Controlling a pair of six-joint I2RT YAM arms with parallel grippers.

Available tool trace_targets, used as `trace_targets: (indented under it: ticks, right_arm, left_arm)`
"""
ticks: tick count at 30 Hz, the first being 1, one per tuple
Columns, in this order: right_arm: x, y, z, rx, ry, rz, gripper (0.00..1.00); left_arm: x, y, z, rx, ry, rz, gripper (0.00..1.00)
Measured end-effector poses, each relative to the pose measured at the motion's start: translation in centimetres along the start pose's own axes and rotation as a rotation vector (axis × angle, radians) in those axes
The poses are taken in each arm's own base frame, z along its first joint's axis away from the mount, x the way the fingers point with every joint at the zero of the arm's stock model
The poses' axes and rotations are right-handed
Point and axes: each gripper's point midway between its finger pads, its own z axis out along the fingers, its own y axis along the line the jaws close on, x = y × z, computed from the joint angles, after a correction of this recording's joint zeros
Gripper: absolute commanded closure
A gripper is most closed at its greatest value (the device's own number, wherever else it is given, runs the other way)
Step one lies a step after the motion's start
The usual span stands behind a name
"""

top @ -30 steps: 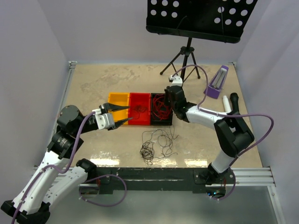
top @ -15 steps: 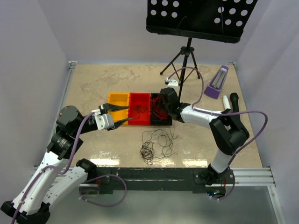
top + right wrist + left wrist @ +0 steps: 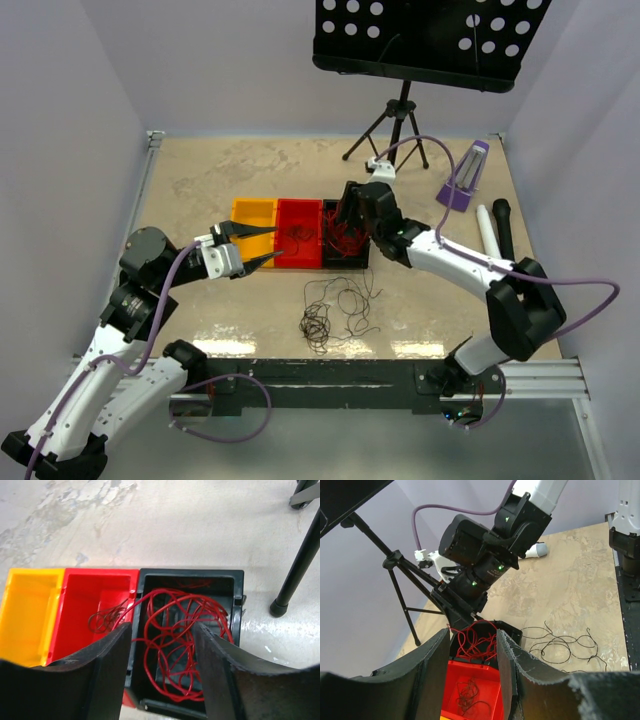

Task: Untangle the cables
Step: Place the cable in the bin.

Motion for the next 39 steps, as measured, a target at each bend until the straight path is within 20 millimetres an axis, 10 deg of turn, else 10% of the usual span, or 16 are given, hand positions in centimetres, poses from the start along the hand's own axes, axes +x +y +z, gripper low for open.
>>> trace_targets:
  ticks: [12,19,28,39]
  right_arm:
    - [-1.1,1.6,-5.8,-0.158,0.035,0.045,0.75]
    - [-1.7,2.6,-5.1,-0.151,0.075,0.032,0.77]
    - [1.8,0.9,-4.5,-0.11,0.156,0.007,1.0]
    - [4.6,2.2,-8.8,-0.217,0.203,-0.021,1.0]
  left_arm:
    - [0.0,0.0,0.0,0.001,0.001,0.001,0.54]
    - [0.0,0.0,0.0,0.001,0.0,0.002,0.54]
    - [0.1,0.0,0.0,0.001,0.002,0.001,0.54]
    - [0.0,0.0,0.0,0.0,0.0,0.003,0.53]
